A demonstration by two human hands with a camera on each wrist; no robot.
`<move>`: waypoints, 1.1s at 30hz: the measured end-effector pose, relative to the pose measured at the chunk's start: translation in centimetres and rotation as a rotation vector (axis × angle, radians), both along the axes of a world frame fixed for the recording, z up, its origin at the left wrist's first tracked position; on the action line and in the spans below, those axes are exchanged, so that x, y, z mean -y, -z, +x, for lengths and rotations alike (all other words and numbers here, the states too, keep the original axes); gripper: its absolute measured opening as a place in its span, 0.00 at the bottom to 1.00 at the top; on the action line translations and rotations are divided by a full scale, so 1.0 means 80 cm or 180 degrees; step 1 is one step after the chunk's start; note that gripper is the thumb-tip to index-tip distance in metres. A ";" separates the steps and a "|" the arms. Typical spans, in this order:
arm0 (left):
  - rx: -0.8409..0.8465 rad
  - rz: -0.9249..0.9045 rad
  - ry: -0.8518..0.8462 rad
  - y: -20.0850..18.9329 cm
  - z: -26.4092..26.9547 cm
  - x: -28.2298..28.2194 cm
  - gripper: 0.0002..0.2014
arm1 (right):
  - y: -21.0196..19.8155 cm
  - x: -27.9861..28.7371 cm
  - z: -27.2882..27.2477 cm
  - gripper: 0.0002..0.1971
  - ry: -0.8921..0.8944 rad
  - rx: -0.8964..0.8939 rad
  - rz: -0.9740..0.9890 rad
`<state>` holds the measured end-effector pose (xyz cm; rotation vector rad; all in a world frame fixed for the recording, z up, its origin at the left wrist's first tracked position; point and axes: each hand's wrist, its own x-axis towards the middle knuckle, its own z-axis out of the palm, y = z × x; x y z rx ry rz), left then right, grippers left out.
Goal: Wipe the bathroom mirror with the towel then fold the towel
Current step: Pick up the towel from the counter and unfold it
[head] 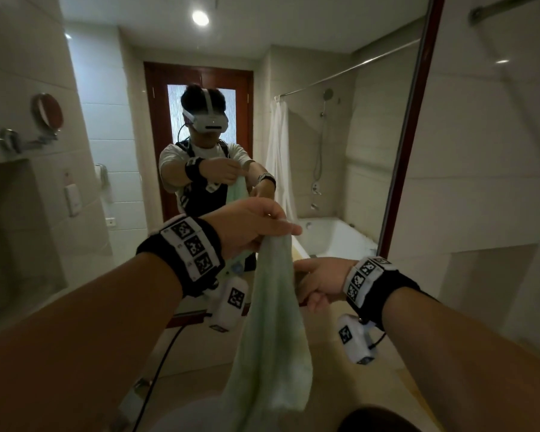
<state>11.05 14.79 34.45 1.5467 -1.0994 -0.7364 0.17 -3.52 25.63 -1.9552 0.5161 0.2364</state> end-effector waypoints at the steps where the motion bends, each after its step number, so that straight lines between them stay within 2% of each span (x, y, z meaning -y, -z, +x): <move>1: 0.0006 0.0040 0.0031 -0.004 -0.006 0.000 0.27 | 0.001 -0.002 0.001 0.20 -0.0055 -0.0012 -0.0039; 3: 0.0072 0.0088 -0.0016 -0.011 -0.014 -0.001 0.38 | 0.002 -0.005 0.001 0.13 0.0013 -0.0006 -0.0202; 4: 0.0100 0.0079 -0.0035 -0.014 -0.012 -0.001 0.38 | 0.002 -0.006 0.000 0.09 0.0061 0.0015 -0.0200; 5: 0.0130 0.0021 -0.0036 -0.015 -0.009 0.001 0.33 | 0.001 -0.005 -0.001 0.09 0.0092 0.0034 -0.0148; 7: 0.0185 -0.0090 0.0022 -0.018 -0.003 0.000 0.14 | -0.002 -0.004 -0.004 0.16 -0.0019 0.0032 0.0008; 8: 0.0207 -0.0074 0.0056 -0.020 -0.002 -0.003 0.08 | -0.003 -0.005 -0.005 0.20 -0.0161 0.0000 0.0157; 11: 0.0334 -0.0038 0.0102 -0.029 -0.006 -0.006 0.07 | -0.001 -0.012 -0.006 0.18 -0.0435 -0.0069 0.0190; 16: 0.0797 0.0112 -0.0133 -0.034 0.002 -0.013 0.11 | -0.005 -0.015 -0.018 0.12 -0.0092 0.0011 -0.0509; 18: 0.1106 0.0167 -0.0372 -0.033 0.015 -0.018 0.11 | -0.013 -0.003 -0.019 0.11 0.0586 0.0426 -0.0500; 21: 0.2027 0.0531 -0.0922 -0.020 0.040 -0.024 0.09 | -0.038 0.011 -0.013 0.10 0.1619 0.1460 -0.0050; 23: 0.2565 0.1084 -0.1186 0.000 0.051 -0.022 0.11 | -0.060 0.004 -0.011 0.10 0.1813 0.1987 0.0245; 25: 0.2593 0.1444 -0.1394 0.017 0.054 -0.016 0.13 | -0.078 -0.010 -0.007 0.09 0.1839 0.2381 0.0157; 27: 0.2409 0.1394 -0.1609 0.028 0.049 -0.008 0.15 | -0.091 -0.025 -0.007 0.06 0.1780 0.2664 -0.0605; 28: 0.2142 0.1276 -0.1670 0.031 0.042 -0.002 0.17 | -0.094 -0.032 -0.010 0.05 0.1732 0.2746 -0.0962; 29: 0.1645 0.1098 -0.1676 0.035 0.035 0.004 0.19 | -0.096 -0.040 -0.014 0.04 0.1675 0.2835 -0.1187; 30: 0.0837 0.0954 -0.1578 0.038 0.028 0.009 0.23 | -0.097 -0.050 -0.017 0.04 0.1615 0.2936 -0.1277; 31: -0.0179 0.0835 -0.1244 0.041 0.021 0.015 0.27 | -0.095 -0.056 -0.019 0.03 0.1548 0.3020 -0.1315; 32: -0.1130 0.0718 -0.0651 0.042 0.014 0.021 0.29 | -0.093 -0.063 -0.023 0.03 0.1467 0.3093 -0.1331; 33: -0.1790 0.0625 -0.0102 0.044 0.010 0.027 0.31 | -0.088 -0.066 -0.027 0.02 0.1406 0.3105 -0.1383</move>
